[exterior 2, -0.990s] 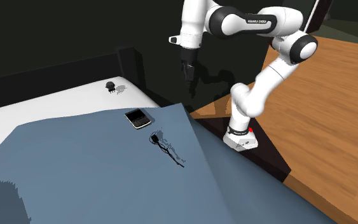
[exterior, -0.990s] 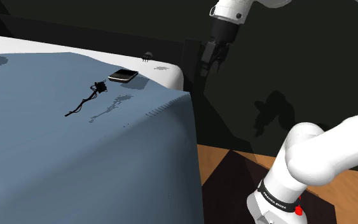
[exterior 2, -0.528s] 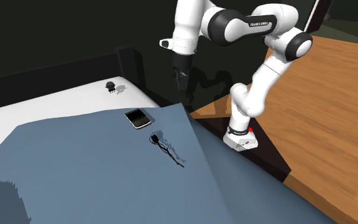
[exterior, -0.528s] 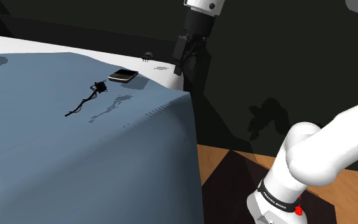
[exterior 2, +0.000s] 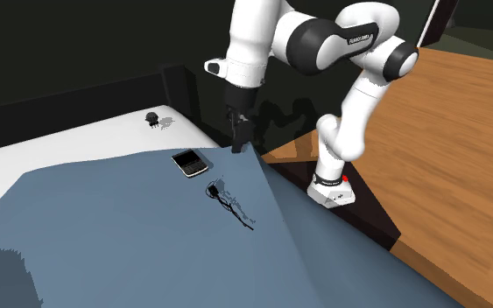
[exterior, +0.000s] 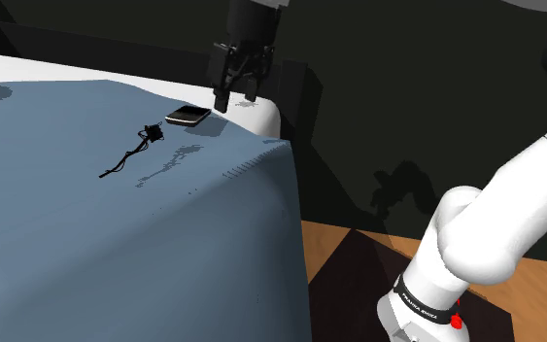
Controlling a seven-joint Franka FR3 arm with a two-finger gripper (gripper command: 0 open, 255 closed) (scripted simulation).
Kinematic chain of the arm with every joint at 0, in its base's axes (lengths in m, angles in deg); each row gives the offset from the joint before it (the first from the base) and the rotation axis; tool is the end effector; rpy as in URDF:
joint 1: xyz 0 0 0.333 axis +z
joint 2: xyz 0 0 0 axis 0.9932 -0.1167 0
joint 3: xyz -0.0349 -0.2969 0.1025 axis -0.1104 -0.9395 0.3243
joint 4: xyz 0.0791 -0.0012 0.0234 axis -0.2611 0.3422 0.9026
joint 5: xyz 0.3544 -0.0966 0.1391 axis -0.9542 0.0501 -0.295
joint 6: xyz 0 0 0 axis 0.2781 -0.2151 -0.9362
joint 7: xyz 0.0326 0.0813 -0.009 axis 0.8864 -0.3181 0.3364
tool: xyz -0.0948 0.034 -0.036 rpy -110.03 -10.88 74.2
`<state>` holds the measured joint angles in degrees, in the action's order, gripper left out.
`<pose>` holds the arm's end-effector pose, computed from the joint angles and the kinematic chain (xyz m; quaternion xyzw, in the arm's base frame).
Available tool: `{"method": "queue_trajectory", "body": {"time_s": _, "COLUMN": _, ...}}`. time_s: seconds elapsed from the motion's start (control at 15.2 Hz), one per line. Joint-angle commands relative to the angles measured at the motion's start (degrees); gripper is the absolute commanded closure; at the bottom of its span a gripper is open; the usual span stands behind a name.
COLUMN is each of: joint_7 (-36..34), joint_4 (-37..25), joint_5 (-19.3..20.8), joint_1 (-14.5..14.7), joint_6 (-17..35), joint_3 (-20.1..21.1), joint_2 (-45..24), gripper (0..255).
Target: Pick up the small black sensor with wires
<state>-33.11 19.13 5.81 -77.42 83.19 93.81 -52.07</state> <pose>0.4044 0.2433 0.6545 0.9905 0.0970 0.0973 0.0095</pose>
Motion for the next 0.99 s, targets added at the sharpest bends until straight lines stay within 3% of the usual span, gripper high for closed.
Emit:
{"method": "queue_trajectory", "body": {"time_s": 0.0, "joint_7": -2.52, "joint_4": -3.56, "joint_5": 1.91, "joint_1": 0.28, "joint_6": 0.54, "joint_3": 2.59, "joint_2": -3.9, "gripper": 0}}
{"method": "queue_trajectory", "body": {"time_s": 0.33, "joint_7": -8.95, "joint_4": -14.23, "joint_5": 8.8, "joint_1": 1.89, "joint_6": -0.6, "joint_3": 8.62, "joint_2": -14.24, "gripper": 0}}
{"method": "queue_trajectory", "body": {"time_s": 0.59, "joint_7": -14.24, "joint_4": -24.92, "joint_5": 16.71, "joint_1": 5.44, "joint_6": -3.52, "joint_3": 12.58, "joint_2": -24.23, "gripper": 0}}
{"method": "queue_trajectory", "body": {"time_s": 0.92, "joint_7": -14.7, "joint_4": -21.06, "joint_5": 16.47, "joint_1": 5.37, "joint_6": -0.22, "joint_3": 12.29, "joint_2": -23.57, "gripper": 0}}
